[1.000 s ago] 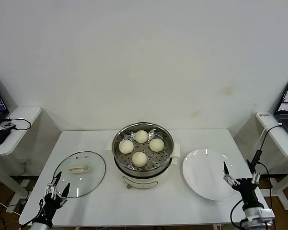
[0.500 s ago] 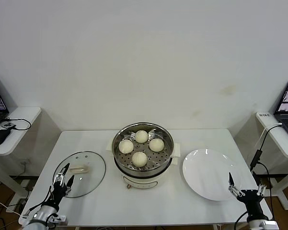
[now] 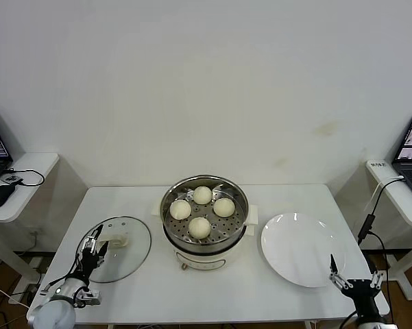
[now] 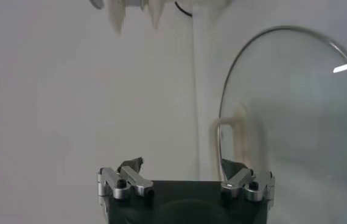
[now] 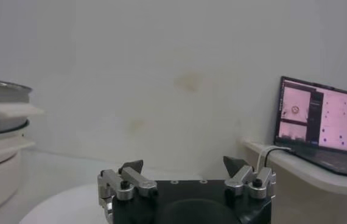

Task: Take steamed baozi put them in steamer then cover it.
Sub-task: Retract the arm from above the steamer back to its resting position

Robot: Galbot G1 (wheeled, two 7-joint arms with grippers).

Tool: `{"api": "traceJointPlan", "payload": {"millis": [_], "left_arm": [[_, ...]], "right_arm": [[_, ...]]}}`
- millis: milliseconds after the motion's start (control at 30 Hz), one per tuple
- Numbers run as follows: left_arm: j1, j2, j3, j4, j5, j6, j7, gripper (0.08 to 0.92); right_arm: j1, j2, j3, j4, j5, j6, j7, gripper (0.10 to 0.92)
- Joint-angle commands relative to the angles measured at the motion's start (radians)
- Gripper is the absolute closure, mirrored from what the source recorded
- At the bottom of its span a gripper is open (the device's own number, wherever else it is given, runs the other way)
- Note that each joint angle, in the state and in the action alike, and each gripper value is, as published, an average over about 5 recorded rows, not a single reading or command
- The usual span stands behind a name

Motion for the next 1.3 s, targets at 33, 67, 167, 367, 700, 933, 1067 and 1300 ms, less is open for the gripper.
{"api": "traceJointPlan", "payload": {"millis": [33, 67, 167, 367, 700, 933, 1067, 1300], "left_arm": [[-0.066, 0.000, 0.016, 0.064, 0.016, 0.001, 0.003, 0.177], [-0.070, -0.001, 0.018, 0.065, 0.016, 0.002, 0.004, 0.177], [-0.083, -0.004, 0.025, 0.078, 0.016, 0.003, 0.005, 0.177], [-0.113, -0.015, 0.035, 0.117, 0.013, 0.003, 0.004, 0.177], [-0.131, -0.013, 0.043, 0.133, -0.002, 0.006, 0.013, 0.178], [-0.132, -0.005, 0.052, 0.136, -0.021, 0.009, 0.036, 0.329], [-0.134, -0.003, 0.056, 0.146, -0.026, 0.011, 0.039, 0.442], [-0.139, -0.010, 0.058, 0.174, -0.039, 0.013, 0.008, 0.641]], "right_arm": [[-0.008, 0.005, 0.004, -0.008, -0.015, 0.005, -0.003, 0.203], [-0.008, 0.005, 0.003, -0.010, -0.017, 0.006, -0.003, 0.203], [-0.008, 0.006, 0.002, -0.014, -0.020, 0.008, -0.004, 0.203], [-0.007, 0.007, -0.001, -0.021, -0.026, 0.009, -0.007, 0.203], [-0.004, 0.007, -0.002, -0.034, -0.031, 0.010, -0.011, 0.203], [-0.003, 0.009, -0.010, -0.038, -0.038, 0.008, -0.013, 0.203], [-0.005, 0.009, -0.012, -0.039, -0.040, 0.007, -0.015, 0.203], [-0.005, 0.009, -0.016, -0.040, -0.043, 0.007, -0.017, 0.203]]}}
